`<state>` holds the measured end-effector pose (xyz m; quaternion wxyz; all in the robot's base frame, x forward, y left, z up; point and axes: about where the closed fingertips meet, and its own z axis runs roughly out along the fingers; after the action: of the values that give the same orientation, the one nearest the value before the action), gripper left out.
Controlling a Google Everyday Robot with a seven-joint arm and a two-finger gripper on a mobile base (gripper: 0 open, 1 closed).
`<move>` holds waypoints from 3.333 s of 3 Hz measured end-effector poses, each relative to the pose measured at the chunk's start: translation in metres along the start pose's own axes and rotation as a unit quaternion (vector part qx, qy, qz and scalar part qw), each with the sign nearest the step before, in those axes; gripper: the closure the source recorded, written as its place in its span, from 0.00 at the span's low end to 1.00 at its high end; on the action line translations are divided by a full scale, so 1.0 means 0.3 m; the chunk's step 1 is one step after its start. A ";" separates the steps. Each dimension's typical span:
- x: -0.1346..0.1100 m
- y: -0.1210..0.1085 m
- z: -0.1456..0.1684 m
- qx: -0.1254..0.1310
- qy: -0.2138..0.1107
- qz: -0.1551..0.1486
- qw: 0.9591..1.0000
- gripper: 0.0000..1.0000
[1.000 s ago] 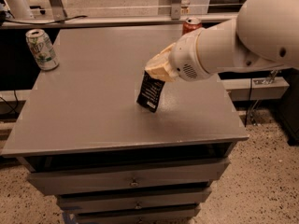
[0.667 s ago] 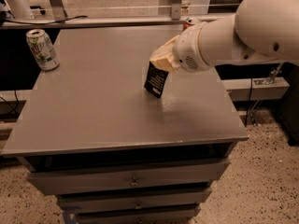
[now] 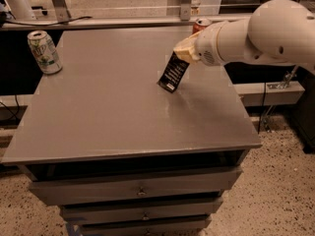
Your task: Move rxbar chocolate near coke can
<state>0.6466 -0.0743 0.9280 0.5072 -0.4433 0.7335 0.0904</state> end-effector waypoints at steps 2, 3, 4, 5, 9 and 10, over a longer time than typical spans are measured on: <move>0.065 -0.200 0.050 0.059 0.006 0.009 0.998 1.00; 0.112 -0.282 0.035 0.087 0.021 0.013 0.996 1.00; 0.168 -0.337 0.013 0.107 0.037 0.020 0.993 1.00; 0.207 -0.369 0.005 0.118 0.049 0.027 0.991 0.83; 0.243 -0.416 0.001 0.136 0.061 0.027 0.988 0.00; 0.223 -0.395 -0.029 0.122 0.047 0.026 0.991 0.00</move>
Offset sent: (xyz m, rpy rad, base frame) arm 0.0794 -0.0683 -0.0058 -0.0240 -0.0724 -0.1870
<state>0.7227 -0.1869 0.9145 0.5204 -0.3630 0.7729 -0.0076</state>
